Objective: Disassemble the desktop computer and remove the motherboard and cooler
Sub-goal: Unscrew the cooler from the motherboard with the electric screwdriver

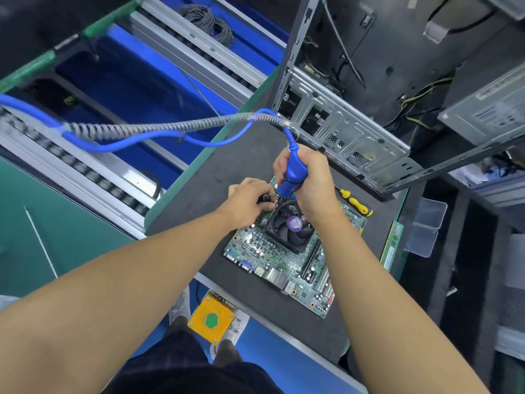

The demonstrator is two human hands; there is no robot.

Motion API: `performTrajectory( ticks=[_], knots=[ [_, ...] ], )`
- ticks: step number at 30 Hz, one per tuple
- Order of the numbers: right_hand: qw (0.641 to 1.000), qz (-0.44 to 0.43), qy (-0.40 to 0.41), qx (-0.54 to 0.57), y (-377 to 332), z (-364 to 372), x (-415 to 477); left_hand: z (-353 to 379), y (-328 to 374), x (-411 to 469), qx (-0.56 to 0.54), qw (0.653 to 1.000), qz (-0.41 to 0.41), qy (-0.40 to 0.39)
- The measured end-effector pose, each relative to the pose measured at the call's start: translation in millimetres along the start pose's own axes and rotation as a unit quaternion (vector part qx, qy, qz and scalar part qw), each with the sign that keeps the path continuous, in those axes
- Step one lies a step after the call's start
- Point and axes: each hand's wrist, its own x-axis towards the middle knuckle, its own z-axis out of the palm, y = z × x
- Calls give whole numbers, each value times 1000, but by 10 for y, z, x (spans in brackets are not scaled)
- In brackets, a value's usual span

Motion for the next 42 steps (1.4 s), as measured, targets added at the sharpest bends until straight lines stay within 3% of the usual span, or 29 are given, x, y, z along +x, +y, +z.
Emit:
performTrajectory(
  ticks=[16,26,42],
  knots=[
    [1000,-5,3,-4,54,-35,5,1,-5,-19,-14,1000,12,15],
    [997,-3,7,78,-1,-7,-8,43,-60,-18,-35,999,6,35],
    [999,-35,-13,25,51,2,-4,-29,23,-54,-48,999,-6,10]
  ],
)
